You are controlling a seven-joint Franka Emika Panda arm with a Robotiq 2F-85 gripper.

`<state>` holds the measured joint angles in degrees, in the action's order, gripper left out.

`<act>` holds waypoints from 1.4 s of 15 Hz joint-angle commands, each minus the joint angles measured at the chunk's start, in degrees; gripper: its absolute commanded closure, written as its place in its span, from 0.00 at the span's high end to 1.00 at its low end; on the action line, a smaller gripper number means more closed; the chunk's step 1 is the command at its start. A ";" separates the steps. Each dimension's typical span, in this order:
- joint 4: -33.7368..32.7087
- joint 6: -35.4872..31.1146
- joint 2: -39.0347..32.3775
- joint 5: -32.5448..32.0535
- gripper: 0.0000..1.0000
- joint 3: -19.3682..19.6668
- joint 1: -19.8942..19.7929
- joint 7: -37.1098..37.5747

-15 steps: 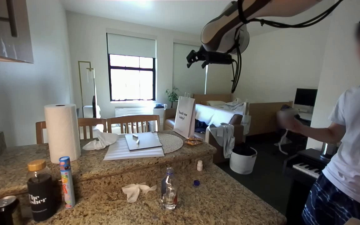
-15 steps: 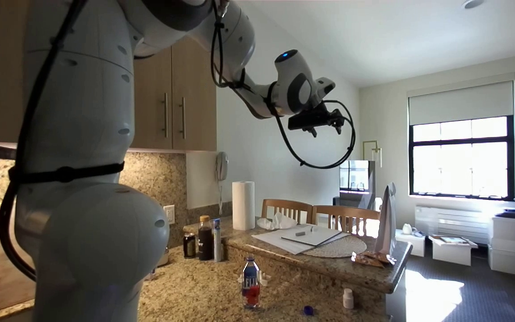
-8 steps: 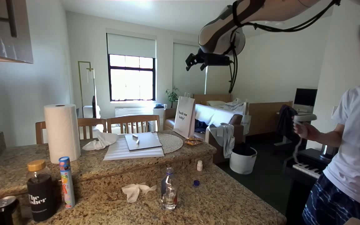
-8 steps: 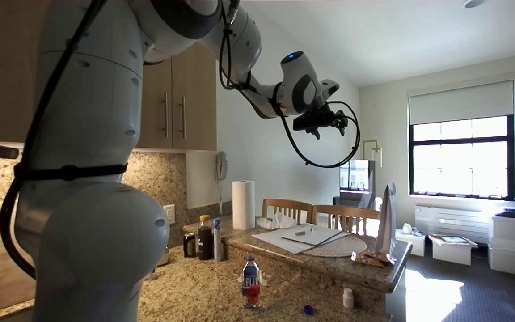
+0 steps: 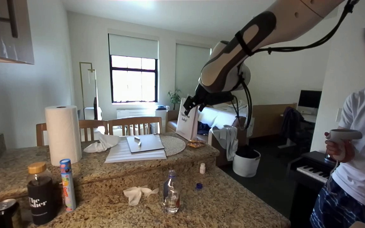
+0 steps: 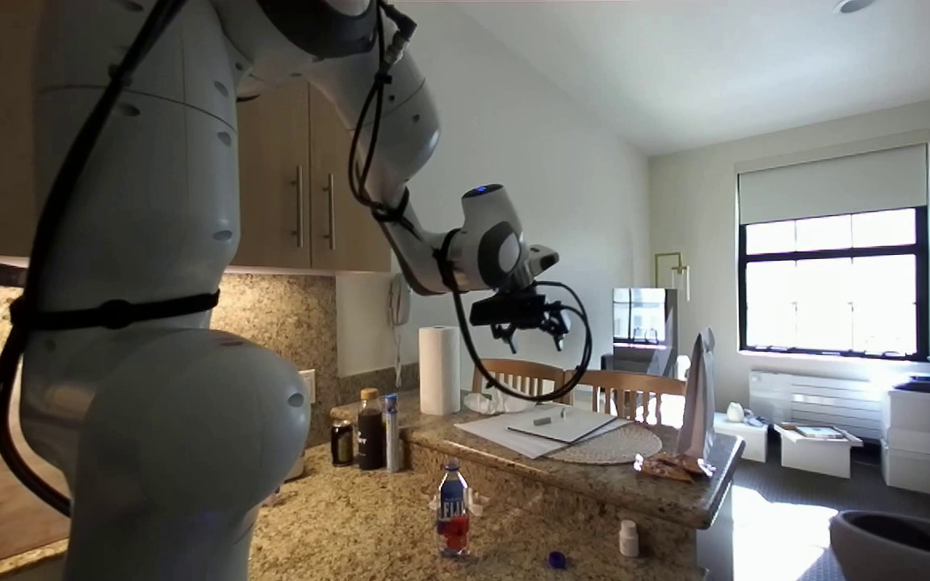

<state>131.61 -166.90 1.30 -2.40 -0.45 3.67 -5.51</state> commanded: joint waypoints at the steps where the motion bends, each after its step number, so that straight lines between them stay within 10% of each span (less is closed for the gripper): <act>1: 14.09 -6.31 8.05 3.64 1.00 -2.92 4.14 -4.76; 7: 18.71 9.78 16.60 10.67 1.00 2.18 15.48 -23.17; 15: 0.53 35.74 11.02 9.85 1.00 2.21 14.51 -43.02; 21: 2.59 33.69 13.41 9.19 1.00 -0.19 12.16 -38.36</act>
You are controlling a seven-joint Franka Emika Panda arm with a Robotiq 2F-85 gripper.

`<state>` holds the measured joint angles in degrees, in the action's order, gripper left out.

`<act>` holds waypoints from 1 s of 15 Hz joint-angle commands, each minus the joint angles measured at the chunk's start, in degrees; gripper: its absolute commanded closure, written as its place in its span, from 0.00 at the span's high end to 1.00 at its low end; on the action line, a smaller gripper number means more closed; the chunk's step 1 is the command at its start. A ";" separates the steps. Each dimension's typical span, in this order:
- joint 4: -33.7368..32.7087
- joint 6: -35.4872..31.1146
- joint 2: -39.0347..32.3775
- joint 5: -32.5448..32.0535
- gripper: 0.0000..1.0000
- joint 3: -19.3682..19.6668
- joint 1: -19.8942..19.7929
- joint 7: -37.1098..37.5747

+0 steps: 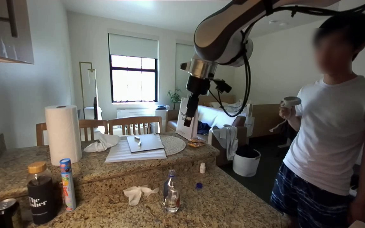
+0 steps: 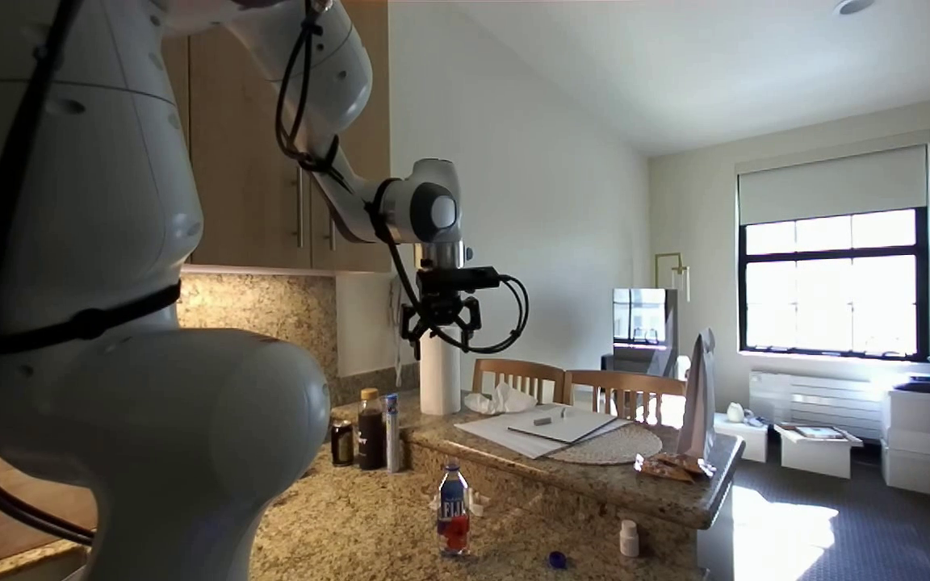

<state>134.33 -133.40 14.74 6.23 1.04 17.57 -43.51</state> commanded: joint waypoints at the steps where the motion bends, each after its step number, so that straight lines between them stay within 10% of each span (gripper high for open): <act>1: -1.21 3.57 -1.50 -5.12 1.00 -2.85 -2.37 -1.02; 14: -32.62 28.39 -33.45 -30.86 1.00 -14.73 0.05 -5.14; 15: -27.20 23.73 -30.16 -27.60 1.00 -15.89 0.00 -1.30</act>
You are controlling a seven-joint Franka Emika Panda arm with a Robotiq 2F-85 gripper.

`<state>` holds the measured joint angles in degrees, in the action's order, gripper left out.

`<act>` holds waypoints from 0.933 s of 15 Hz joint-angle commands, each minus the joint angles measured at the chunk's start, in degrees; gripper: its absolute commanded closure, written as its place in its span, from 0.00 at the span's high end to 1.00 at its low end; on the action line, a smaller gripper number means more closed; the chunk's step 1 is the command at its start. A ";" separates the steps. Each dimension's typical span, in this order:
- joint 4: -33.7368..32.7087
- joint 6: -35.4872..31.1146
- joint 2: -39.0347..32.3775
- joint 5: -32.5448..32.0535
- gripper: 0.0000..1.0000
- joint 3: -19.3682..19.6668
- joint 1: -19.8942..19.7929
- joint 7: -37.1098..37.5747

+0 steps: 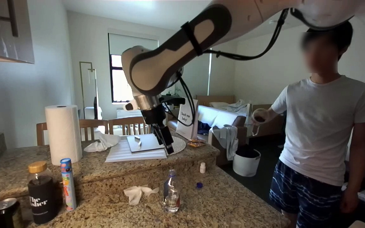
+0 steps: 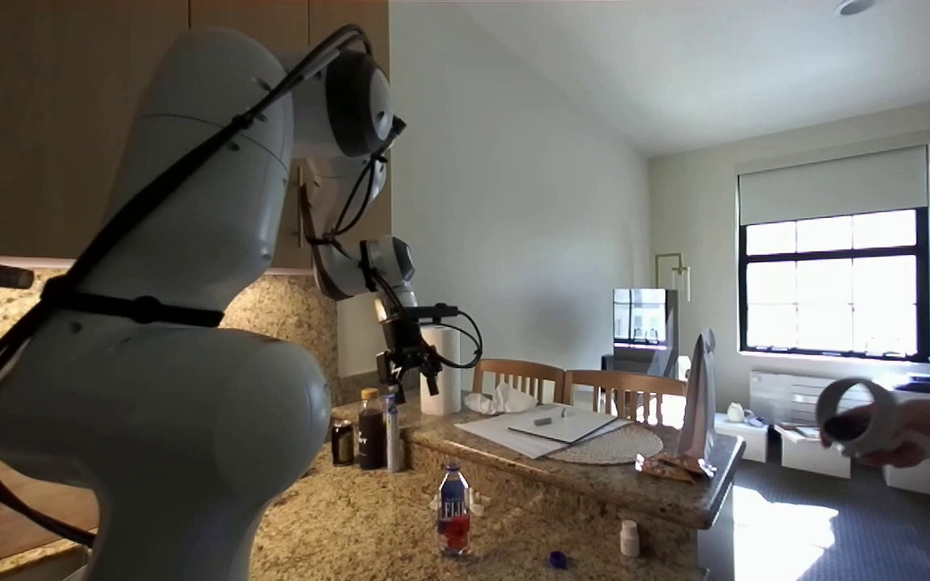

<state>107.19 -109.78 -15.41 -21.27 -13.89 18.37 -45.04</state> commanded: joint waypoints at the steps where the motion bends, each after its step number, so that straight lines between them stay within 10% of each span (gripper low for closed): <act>1: -2.78 2.16 -2.05 -1.64 1.00 -0.63 -0.91 -0.71; 14: -1.26 7.79 -10.82 -28.62 1.00 0.73 3.23 9.15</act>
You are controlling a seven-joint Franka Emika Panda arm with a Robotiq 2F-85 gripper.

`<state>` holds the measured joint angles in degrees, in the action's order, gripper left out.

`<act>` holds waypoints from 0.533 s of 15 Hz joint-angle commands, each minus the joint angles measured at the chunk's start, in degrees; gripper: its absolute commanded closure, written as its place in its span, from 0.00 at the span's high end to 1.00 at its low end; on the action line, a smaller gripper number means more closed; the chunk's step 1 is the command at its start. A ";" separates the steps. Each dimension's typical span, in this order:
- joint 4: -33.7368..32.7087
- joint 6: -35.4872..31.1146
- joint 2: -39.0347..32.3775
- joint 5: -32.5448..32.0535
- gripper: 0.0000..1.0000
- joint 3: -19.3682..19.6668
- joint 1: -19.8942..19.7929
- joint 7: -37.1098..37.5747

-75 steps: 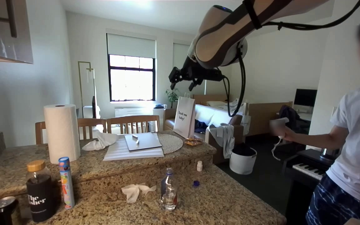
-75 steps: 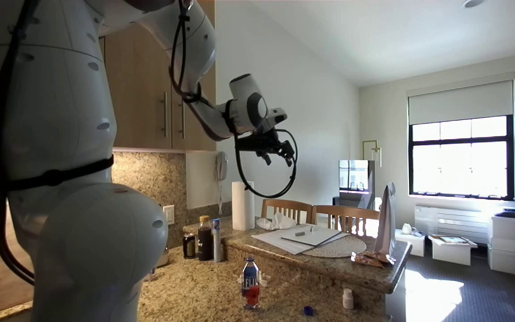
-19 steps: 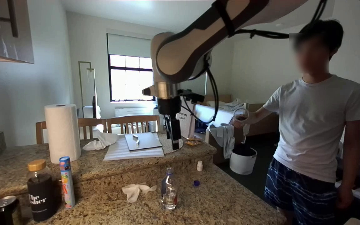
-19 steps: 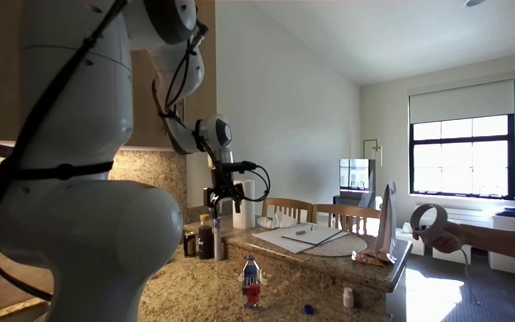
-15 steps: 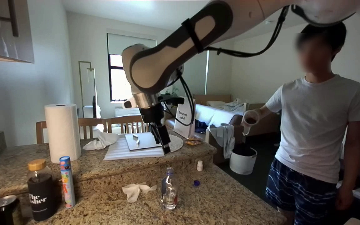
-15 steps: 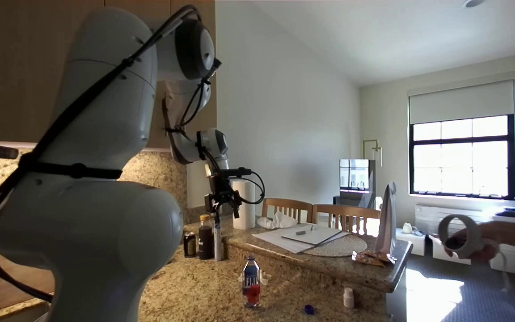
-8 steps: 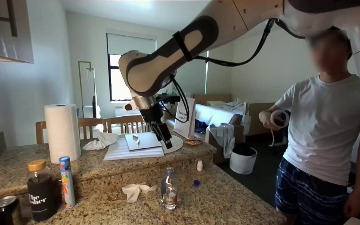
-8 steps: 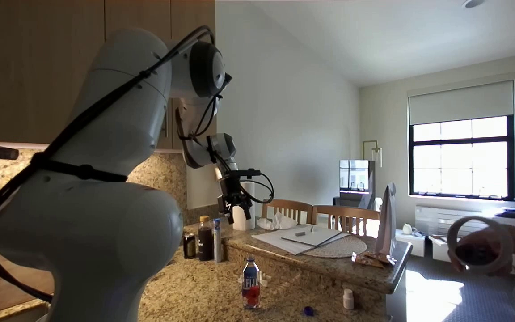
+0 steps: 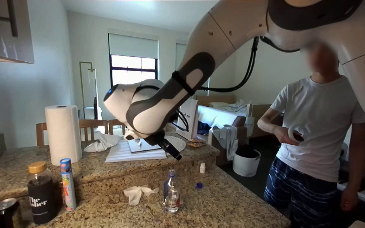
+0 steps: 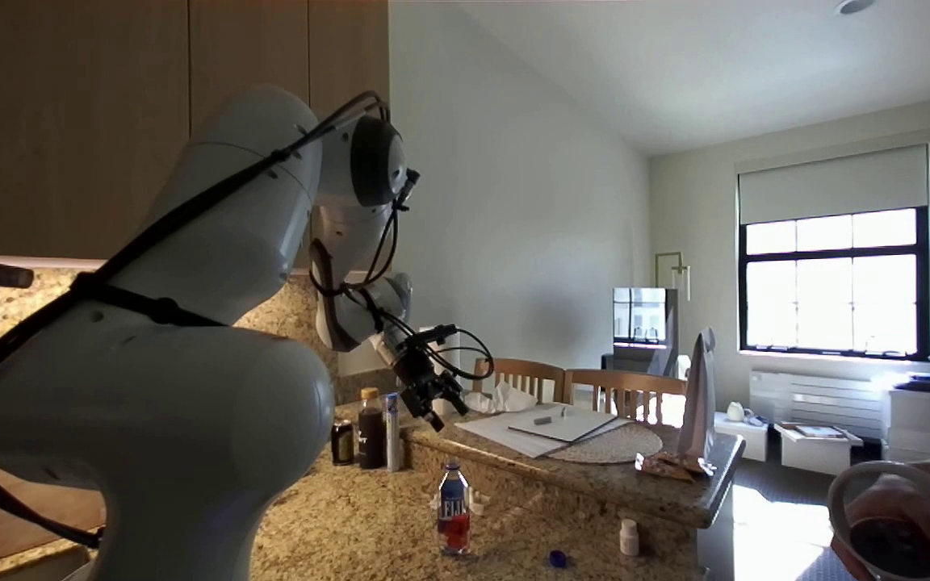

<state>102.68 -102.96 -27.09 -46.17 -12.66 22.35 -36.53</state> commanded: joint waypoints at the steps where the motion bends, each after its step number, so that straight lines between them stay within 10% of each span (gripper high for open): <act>1: 4.54 0.54 1.02 -5.36 1.00 -0.83 -0.99 -0.92; 8: 4.96 -0.13 -0.39 -7.89 1.00 -3.04 -1.32 -1.89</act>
<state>107.87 -103.56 -27.24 -53.70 -14.61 21.92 -38.60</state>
